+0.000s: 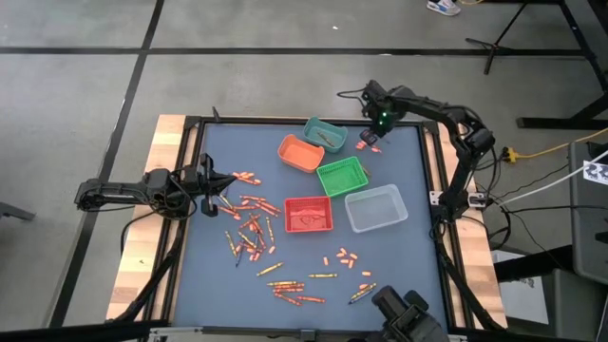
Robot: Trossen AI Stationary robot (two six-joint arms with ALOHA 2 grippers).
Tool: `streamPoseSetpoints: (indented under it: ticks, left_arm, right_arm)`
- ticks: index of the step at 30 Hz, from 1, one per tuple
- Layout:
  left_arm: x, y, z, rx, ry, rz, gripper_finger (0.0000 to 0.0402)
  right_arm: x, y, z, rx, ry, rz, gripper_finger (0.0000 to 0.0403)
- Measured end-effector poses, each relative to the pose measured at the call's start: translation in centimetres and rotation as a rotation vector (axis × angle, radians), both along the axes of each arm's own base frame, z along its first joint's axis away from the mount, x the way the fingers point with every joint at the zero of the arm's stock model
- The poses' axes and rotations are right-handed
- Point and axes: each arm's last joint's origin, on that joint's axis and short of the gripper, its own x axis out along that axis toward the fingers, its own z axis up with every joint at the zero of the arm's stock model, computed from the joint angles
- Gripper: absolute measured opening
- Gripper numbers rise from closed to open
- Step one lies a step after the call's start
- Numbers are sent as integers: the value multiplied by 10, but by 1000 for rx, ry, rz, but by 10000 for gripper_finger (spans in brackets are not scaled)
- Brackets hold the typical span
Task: Sort crayons
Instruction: Put the blue crayon into the green bin
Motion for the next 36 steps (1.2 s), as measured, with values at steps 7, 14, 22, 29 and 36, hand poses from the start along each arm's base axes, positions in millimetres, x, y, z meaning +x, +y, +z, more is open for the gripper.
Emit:
streamPoseSetpoints:
  ticks: [7, 14, 22, 29, 36]
  left_arm:
    - [0, 0, 0, 0, 0, 0, 0]
    - [0, 0, 0, 0, 0, 0, 0]
    - [0, 0, 0, 0, 1, 0, 0]
    - [0, 0, 0, 0, 1, 0, 0]
    - [0, 0, 0, 0, 0, 0, 0]
  right_arm:
    - [21, 17, 13, 199, -231, 189, 8]
    - [55, 54, 14, 206, -235, 437, 13]
    - [80, 91, 13, 139, -149, 636, 16]
    - [92, 112, 13, 141, -145, 714, 47]
    - [98, 124, 14, 140, -146, 751, 81]
